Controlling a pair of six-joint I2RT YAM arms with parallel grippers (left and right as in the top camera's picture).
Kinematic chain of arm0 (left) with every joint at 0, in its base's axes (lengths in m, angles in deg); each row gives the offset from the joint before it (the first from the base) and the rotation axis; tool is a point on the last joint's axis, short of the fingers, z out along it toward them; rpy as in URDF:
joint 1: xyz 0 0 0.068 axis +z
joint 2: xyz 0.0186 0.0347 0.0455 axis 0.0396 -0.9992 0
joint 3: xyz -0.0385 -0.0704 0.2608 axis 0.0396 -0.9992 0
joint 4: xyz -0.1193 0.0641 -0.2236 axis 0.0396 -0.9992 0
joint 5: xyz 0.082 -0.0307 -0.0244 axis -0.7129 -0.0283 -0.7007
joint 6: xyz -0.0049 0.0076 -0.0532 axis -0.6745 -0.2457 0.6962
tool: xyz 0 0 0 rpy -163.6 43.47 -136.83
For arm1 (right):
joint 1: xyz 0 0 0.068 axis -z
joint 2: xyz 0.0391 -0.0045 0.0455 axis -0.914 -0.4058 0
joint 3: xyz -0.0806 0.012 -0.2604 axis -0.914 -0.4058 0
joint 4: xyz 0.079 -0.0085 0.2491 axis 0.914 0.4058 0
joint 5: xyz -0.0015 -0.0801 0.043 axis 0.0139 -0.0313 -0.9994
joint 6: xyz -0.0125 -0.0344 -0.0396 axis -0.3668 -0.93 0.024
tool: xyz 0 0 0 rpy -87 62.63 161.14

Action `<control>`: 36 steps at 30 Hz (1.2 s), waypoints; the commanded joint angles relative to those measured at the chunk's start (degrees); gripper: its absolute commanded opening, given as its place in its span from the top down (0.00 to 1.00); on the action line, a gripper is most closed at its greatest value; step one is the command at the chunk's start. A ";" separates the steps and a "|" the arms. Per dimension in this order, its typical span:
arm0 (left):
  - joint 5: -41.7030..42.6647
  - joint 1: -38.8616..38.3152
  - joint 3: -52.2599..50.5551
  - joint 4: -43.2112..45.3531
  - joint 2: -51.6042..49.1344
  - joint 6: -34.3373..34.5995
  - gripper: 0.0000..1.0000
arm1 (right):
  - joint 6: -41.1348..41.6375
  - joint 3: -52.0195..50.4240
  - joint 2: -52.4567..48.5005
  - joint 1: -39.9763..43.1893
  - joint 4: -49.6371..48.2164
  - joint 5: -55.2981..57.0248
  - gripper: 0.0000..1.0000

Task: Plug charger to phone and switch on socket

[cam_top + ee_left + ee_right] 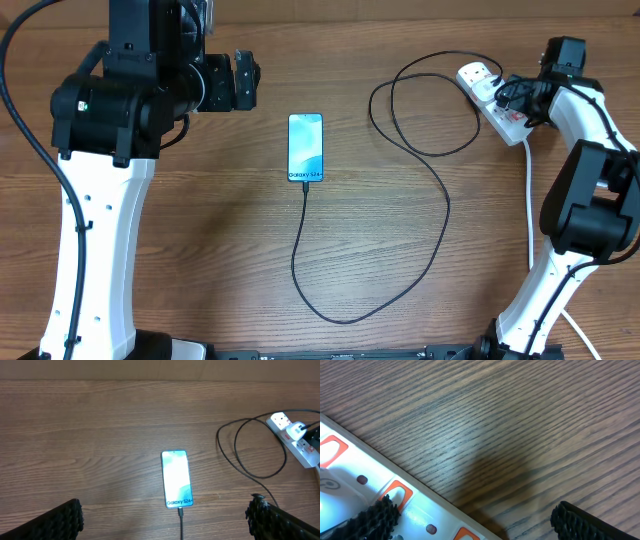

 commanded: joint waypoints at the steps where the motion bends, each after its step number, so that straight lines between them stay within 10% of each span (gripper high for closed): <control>1: -0.81 0.22 0.04 0.07 -0.13 0.98 0.00 | 2.62 1.07 -0.28 -0.04 -0.68 -1.49 0.00; 36: -0.81 0.22 0.04 0.04 -0.13 0.98 0.01 | 2.89 1.05 -2.23 1.33 -2.51 -3.23 0.00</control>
